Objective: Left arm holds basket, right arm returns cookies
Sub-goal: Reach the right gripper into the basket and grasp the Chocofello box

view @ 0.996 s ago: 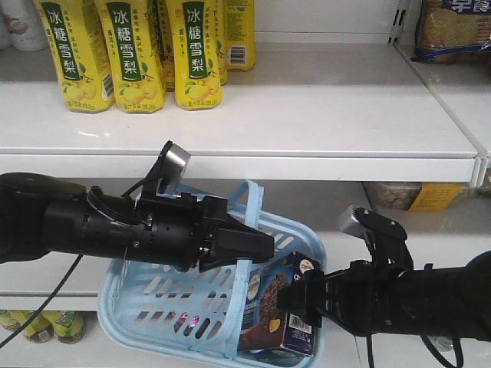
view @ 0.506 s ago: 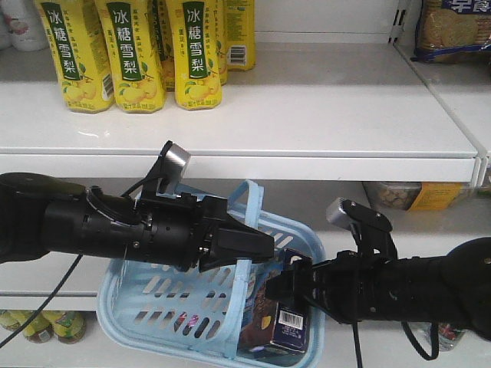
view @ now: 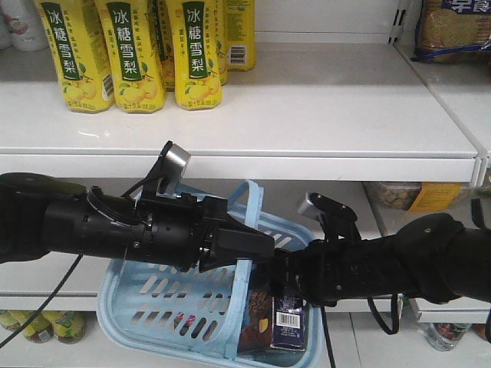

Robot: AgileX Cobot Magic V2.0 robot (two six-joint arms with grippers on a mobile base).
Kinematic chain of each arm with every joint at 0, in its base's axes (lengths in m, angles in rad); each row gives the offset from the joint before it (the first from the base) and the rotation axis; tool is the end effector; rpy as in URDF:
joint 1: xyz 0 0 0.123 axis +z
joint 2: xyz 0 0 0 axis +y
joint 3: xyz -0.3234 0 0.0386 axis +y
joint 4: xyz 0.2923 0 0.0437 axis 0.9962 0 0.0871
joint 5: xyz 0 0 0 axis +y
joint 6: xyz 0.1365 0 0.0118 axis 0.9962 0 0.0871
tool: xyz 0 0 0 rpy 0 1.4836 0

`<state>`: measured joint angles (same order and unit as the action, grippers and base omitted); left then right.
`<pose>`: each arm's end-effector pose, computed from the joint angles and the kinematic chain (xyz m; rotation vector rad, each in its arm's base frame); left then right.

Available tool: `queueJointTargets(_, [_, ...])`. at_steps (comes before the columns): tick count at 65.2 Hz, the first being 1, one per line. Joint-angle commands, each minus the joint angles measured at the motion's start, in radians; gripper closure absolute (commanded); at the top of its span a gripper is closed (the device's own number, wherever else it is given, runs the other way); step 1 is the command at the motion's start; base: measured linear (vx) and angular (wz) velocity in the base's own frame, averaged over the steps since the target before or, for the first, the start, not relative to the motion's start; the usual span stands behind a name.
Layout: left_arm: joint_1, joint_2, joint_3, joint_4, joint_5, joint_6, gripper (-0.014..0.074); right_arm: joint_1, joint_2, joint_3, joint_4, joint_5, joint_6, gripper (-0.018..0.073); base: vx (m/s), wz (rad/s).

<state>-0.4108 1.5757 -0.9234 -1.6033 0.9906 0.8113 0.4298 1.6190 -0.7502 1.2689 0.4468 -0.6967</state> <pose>0.2883 -0.2506 0.2665 0.2335 2.3103 -1.7211 0.2959 0.1979 0.1497 -0.0431 2.6227 0.9094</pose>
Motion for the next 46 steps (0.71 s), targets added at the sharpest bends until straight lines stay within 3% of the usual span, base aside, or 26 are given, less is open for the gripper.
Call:
queueJointTargets(1, [0.004, -0.047, -0.042, -0.176, -0.009, 0.021, 0.0602, 0.000, 0.006, -0.047, 0.013, 0.010, -0.020, 0.0063, 0.00, 0.00])
queueJointTargets(18, [0.004, -0.047, -0.042, -0.176, -0.009, 0.021, 0.0602, 0.000, 0.085, -0.063, -0.015, 0.019, -0.032, 0.0103, 0.00, 0.00])
queueJointTargets(46, [0.004, -0.047, -0.042, -0.176, -0.009, 0.021, 0.0602, 0.000, 0.094, -0.063, -0.038, 0.023, -0.026, 0.0369, 0.00, 0.00])
